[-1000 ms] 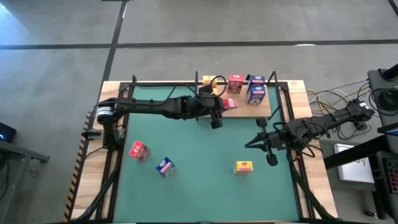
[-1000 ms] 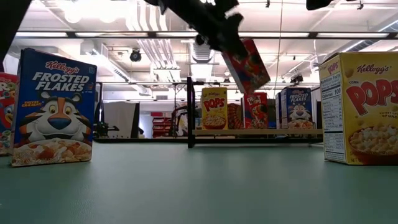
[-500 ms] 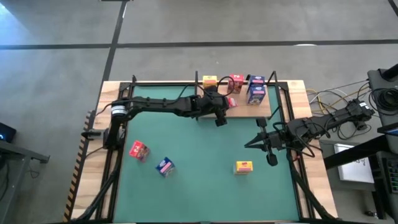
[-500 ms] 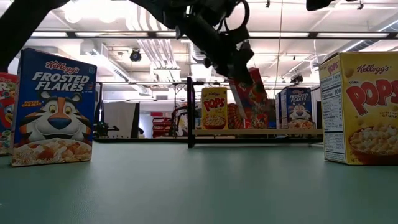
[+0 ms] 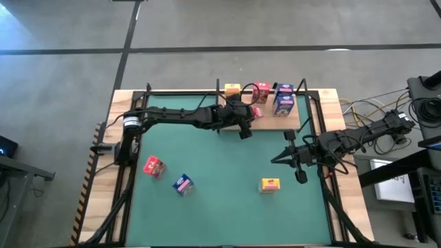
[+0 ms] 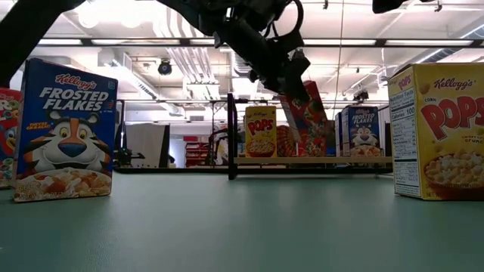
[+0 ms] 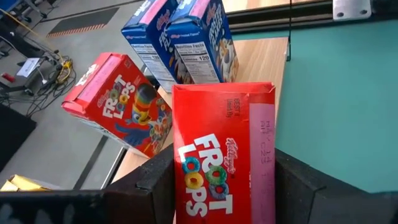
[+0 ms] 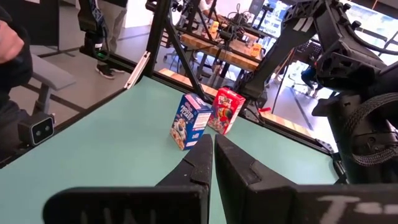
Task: Stack cereal on shelf
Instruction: Put the top red cereal box on the shelf aligned with the other red cereal box
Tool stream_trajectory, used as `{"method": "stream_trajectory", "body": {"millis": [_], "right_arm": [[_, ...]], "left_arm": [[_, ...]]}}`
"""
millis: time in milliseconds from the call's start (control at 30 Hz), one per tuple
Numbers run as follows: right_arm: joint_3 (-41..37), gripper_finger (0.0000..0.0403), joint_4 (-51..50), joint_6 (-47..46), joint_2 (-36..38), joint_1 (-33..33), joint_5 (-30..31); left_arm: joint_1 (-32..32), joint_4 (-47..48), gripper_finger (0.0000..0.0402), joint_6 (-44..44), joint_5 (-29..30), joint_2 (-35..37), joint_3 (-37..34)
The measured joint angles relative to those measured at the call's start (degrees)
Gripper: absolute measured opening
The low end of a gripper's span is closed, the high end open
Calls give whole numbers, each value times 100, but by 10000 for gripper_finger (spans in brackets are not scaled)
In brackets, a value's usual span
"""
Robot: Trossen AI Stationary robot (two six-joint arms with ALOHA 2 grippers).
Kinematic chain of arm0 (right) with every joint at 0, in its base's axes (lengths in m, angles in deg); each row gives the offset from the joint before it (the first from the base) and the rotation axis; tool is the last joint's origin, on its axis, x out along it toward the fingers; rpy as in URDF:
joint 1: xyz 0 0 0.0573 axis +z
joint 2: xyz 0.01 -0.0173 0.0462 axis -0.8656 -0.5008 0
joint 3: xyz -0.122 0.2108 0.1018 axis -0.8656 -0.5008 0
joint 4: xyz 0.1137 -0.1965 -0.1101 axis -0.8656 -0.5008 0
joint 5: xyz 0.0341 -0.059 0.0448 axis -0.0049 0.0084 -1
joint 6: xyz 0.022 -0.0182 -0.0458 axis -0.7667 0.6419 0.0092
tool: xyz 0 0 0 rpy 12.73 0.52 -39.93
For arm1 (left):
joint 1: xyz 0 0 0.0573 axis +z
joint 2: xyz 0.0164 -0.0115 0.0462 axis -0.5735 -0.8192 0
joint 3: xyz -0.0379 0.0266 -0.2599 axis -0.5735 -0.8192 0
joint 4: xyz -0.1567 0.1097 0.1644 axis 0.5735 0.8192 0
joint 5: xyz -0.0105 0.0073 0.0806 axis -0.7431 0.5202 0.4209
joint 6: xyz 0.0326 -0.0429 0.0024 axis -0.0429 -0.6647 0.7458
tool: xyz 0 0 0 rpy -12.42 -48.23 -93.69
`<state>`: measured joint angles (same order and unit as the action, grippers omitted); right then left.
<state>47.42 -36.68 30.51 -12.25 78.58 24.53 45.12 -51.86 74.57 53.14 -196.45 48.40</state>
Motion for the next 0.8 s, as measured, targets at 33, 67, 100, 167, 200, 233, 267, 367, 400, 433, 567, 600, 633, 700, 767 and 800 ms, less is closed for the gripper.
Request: {"method": "stream_trajectory", "body": {"millis": [33, 67, 100, 167, 200, 233, 267, 367, 400, 433, 567, 600, 633, 700, 767, 800], "right_arm": [[0, 9, 0, 1, 0, 0, 0], [0, 9, 0, 1, 1, 0, 0], [0, 9, 0, 0, 0, 0, 0], [0, 9, 0, 0, 2, 0, 2], [0, 9, 0, 1, 2, 0, 1], [0, 9, 0, 0, 2, 0, 2], [1, 9, 2, -12, 2, -2, 2], [2, 9, 1, -39, 2, -2, 5], [2, 9, -4, -39, 2, 0, 5], [2, 9, 0, -39, 2, 0, 7], [2, 9, -3, -39, 2, 0, 7], [2, 9, 1, -39, 2, -2, 7], [2, 9, -1, -39, 2, 0, 7], [2, 9, -2, -40, 0, 0, 9], [2, 9, 0, -67, 0, -2, 15], [2, 9, -4, -85, 0, -2, 21]], "left_arm": [[0, -28, 181, 0, -1, 0, 0], [0, -63, 184, 0, -2, 0, 0], [0, -91, 186, -2, -4, 0, -2], [7, -120, 190, 0, -4, 0, -2], [14, -152, 191, 0, -2, -20, -2], [17, -234, 191, 6, -1, -60, -1], [19, -249, 192, 11, 0, -89, 2], [28, -304, 192, 22, 3, -210, 2], [31, -326, 192, 24, 3, -227, 2], [38, -320, 192, 22, 3, -228, 3], [39, -361, 192, 24, 5, -267, 9], [39, -355, 192, 24, 5, -260, 9], [39, -355, 192, 23, 5, -254, 9], [39, -302, 192, 23, 3, -205, 8], [39, -263, 192, 30, 1, -133, 7], [37, -217, 192, 47, 1, -88, 4]]}}
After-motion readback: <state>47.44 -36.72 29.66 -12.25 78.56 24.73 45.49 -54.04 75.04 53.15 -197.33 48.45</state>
